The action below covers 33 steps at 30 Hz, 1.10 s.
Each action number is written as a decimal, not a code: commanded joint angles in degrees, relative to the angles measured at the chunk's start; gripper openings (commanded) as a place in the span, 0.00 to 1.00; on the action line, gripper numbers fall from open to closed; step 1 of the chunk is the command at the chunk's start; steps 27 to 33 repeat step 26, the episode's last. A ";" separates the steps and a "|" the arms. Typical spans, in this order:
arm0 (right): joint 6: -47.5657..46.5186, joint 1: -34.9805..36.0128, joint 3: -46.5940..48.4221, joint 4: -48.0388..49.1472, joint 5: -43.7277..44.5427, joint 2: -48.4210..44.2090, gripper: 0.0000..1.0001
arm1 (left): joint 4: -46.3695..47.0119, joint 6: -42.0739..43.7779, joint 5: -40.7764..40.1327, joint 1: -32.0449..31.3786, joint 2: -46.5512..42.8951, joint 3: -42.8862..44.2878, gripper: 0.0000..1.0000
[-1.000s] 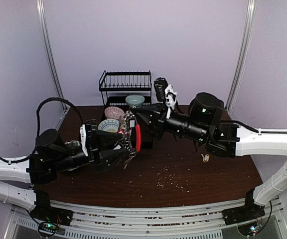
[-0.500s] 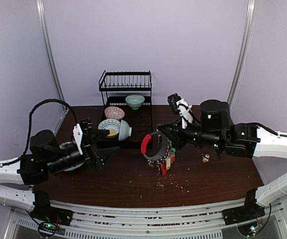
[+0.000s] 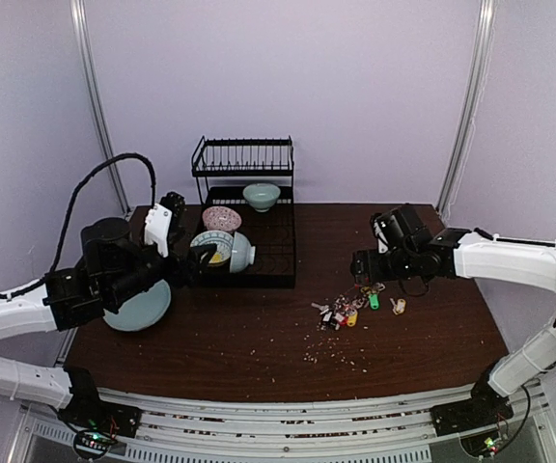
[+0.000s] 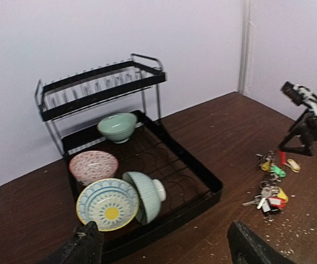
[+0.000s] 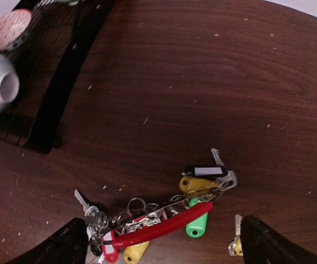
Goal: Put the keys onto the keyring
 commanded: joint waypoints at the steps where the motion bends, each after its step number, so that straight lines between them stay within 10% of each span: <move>1: -1.05 -9.89 0.85 5.41 -1.23 -4.37 1.00 | -5.81 -5.14 -5.82 8.50 2.84 4.53 0.82; 9: -0.27 -26.27 -10.61 15.45 0.25 -14.07 1.00 | -0.06 -15.98 -6.71 31.16 9.05 1.16 0.84; 16: 1.23 -30.52 -24.45 29.17 4.42 -22.18 1.00 | 15.86 -10.50 -20.05 34.74 15.33 -5.14 0.85; 33: 0.34 -30.61 -31.69 37.26 8.30 -22.42 1.00 | 26.08 -5.30 -19.60 36.29 19.53 -10.13 0.86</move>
